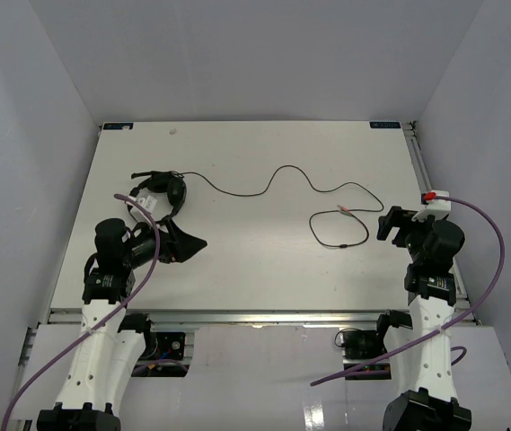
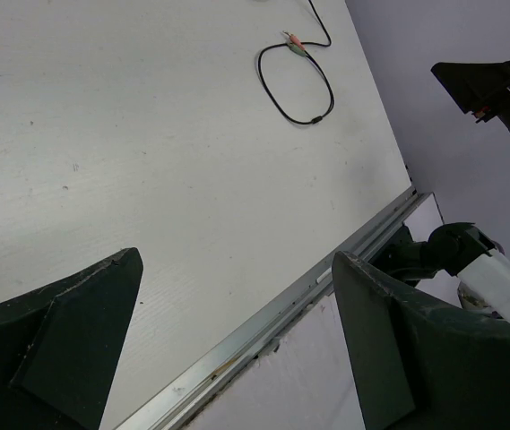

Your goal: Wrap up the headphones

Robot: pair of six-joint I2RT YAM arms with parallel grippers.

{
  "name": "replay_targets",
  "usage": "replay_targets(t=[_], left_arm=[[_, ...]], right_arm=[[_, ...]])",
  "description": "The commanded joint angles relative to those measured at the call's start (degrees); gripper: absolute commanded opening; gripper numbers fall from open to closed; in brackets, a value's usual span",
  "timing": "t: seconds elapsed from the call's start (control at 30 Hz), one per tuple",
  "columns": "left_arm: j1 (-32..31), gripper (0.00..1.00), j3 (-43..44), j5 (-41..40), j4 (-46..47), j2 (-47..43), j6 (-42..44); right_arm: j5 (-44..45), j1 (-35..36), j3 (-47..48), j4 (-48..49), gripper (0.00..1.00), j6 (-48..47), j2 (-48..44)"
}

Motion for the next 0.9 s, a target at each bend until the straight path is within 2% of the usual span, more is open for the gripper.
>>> replay_targets(t=[0.0, 0.03, 0.13, 0.2, 0.27, 0.4, 0.53, 0.6, 0.7, 0.77, 0.87], left_arm=[[-0.17, 0.98, -0.38, 0.2, 0.93, -0.44, -0.1], [-0.17, 0.98, -0.33, -0.06, 0.93, -0.23, -0.31], [-0.17, 0.98, 0.21, -0.65, 0.84, 1.58, -0.54], [-0.17, 0.98, 1.51, -1.3, 0.05, 4.6, -0.53], [-0.17, 0.98, 2.71, -4.74, -2.34, 8.13, -0.36], [-0.06, 0.98, 5.38, -10.13, -4.14, 13.24, -0.68], [0.09, 0.98, 10.09, -25.28, -7.74, 17.21, -2.97], [0.4, 0.98, 12.73, -34.72, -8.69, 18.81, -4.62], [0.95, 0.98, 18.35, -38.3, -10.06, 23.1, -6.0], [4.21, 0.98, 22.35, -38.27, -11.31, 28.44, -7.1], [5.01, 0.95, 26.91, -40.76, -12.69, 35.39, -8.6]], right_arm=[[-4.32, -0.22, 1.29, 2.26, 0.9, -2.18, -0.1], [-7.19, -0.22, 0.98, 2.25, 0.9, -4.63, -0.15], [-26.77, -0.22, 0.61, -0.49, 0.9, -20.18, -0.24], [-42.83, -0.11, 2.09, -3.31, 0.9, -25.48, 1.23], [-47.13, 0.13, 3.02, -4.54, 0.9, -26.34, 4.38], [-46.95, 0.43, 3.85, -5.68, 0.92, -28.92, 9.88], [-45.46, 0.65, 3.15, -6.78, 0.99, -32.28, 12.68], [-43.88, 0.74, 3.49, -8.73, 0.98, -34.47, 13.59], [-43.23, 0.91, 4.03, -9.9, 0.93, -35.4, 13.97], [-43.59, 0.95, 4.23, -10.05, 0.93, -35.42, 13.55], [-43.9, 1.26, 3.84, -9.89, 0.93, -35.45, 12.32]])
